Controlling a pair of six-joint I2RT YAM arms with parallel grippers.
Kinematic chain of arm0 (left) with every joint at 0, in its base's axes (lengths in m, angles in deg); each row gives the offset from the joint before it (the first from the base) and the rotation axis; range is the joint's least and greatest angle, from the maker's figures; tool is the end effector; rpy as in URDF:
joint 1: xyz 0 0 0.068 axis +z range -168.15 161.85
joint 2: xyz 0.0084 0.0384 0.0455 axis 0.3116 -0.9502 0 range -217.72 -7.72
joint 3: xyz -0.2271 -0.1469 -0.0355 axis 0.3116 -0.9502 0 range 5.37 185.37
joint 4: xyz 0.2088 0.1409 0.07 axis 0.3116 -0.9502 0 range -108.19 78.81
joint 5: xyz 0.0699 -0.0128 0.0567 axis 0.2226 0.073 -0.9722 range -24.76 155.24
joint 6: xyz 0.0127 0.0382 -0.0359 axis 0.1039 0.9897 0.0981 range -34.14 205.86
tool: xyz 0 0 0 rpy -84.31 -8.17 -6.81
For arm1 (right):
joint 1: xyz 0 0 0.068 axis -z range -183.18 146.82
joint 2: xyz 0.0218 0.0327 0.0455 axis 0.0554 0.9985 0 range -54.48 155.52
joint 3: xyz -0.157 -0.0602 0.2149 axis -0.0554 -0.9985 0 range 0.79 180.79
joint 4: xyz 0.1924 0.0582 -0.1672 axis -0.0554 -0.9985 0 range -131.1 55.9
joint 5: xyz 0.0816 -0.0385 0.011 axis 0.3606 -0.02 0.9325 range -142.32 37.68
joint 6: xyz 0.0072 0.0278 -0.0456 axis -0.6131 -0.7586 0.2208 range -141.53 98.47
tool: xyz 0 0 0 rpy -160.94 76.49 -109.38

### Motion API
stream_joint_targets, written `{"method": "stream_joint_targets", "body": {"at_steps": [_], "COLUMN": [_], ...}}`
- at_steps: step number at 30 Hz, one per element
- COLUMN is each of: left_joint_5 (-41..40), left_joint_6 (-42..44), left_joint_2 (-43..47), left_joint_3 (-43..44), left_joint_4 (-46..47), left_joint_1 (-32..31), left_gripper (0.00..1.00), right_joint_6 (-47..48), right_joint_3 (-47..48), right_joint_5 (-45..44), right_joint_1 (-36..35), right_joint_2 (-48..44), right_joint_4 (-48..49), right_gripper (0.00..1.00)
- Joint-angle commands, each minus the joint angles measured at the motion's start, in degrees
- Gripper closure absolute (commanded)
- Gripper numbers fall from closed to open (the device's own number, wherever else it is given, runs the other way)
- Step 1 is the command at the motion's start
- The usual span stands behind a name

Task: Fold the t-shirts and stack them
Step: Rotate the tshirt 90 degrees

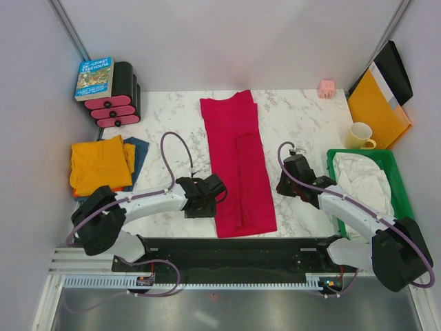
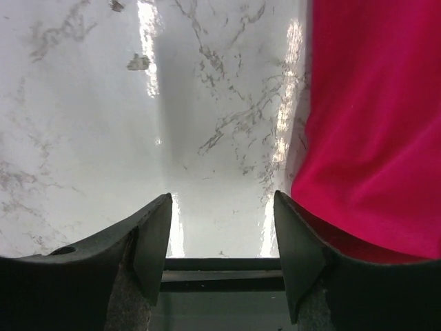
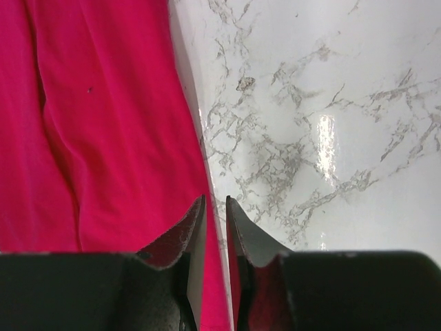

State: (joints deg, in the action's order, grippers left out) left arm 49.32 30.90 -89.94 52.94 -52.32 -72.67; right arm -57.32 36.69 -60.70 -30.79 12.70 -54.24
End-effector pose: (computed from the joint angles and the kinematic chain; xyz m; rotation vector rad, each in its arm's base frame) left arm 0.1509 -0.1950 0.1802 -0.0594 2.7723 -0.0588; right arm 0.2028 0.1001 0.1955 0.2402 2.4675 0.3013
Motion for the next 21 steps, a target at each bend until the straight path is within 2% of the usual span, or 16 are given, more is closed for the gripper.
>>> {"method": "stream_joint_targets", "body": {"at_steps": [1, 4, 7, 15, 21], "left_joint_5": [2.8, 4.1, 5.2, 3.4, -2.9], "left_joint_6": [0.9, -0.1, -2.0, -4.3, -8.7], "left_joint_2": [-8.7, -13.9, -15.1, -8.2, -2.1], "left_joint_3": [2.0, 3.4, 3.0, -0.5, -1.7], "left_joint_4": [1.7, 2.3, 3.9, 5.4, -1.1], "left_joint_1": [-2.6, -5.0, -6.1, -6.1, -6.2], "left_gripper": [0.34, 0.34, 0.34, 0.33, 0.31], "right_joint_6": [-0.7, -0.6, -0.7, -5.1, -10.9], "right_joint_3": [-2.1, -3.4, -5.3, -10.0, -12.3], "right_joint_5": [0.6, 0.1, 0.1, 4.3, 6.4], "right_joint_1": [-0.2, -0.2, -0.3, -1.2, -8.1], "right_joint_2": [-1.3, -1.3, -0.5, -3.0, -2.1], "right_joint_4": [1.2, 0.4, -1.3, -0.5, 2.4], "right_gripper": [0.76, 0.75, 0.76, 0.76, 0.76]}}
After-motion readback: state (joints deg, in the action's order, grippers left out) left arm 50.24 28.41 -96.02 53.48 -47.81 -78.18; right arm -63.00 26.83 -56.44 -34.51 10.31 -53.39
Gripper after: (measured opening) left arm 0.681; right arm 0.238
